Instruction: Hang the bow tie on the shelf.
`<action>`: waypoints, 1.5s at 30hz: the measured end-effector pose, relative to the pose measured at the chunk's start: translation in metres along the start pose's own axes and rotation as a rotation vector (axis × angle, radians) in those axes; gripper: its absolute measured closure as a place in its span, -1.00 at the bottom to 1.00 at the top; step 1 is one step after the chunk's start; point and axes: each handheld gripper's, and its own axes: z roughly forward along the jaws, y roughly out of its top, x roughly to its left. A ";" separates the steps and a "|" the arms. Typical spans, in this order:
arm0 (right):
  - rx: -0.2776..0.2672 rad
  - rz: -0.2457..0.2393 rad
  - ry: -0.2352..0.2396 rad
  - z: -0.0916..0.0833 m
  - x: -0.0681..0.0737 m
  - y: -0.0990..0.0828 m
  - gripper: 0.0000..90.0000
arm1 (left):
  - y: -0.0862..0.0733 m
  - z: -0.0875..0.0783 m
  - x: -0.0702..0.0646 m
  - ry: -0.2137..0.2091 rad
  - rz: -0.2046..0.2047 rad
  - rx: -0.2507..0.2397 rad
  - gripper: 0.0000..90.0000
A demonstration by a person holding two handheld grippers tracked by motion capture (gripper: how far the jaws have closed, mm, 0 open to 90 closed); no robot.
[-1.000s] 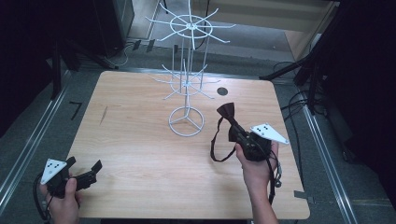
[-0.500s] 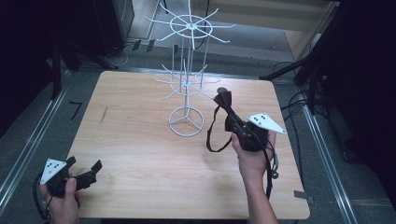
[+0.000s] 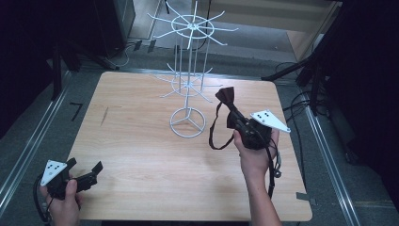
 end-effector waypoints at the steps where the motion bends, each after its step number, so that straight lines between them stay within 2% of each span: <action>1: 0.002 -0.001 0.003 0.000 0.001 0.001 0.92 | 0.000 0.000 0.000 0.000 0.000 0.001 -1.00; 14: -0.028 -0.022 0.034 -0.006 0.012 0.010 0.92 | 0.000 0.000 0.000 0.002 0.011 0.002 -1.00; 23: -0.021 -0.033 0.047 -0.009 0.017 0.012 0.92 | 0.000 0.000 0.000 -0.004 0.002 -0.001 -1.00; 30: -0.012 -0.054 0.049 0.000 0.023 0.013 0.92 | 0.000 0.000 0.001 -0.007 -0.001 -0.002 -1.00; 45: 0.043 -0.024 0.034 0.025 0.018 0.003 0.92 | 0.000 0.000 0.001 -0.005 -0.001 -0.004 -1.00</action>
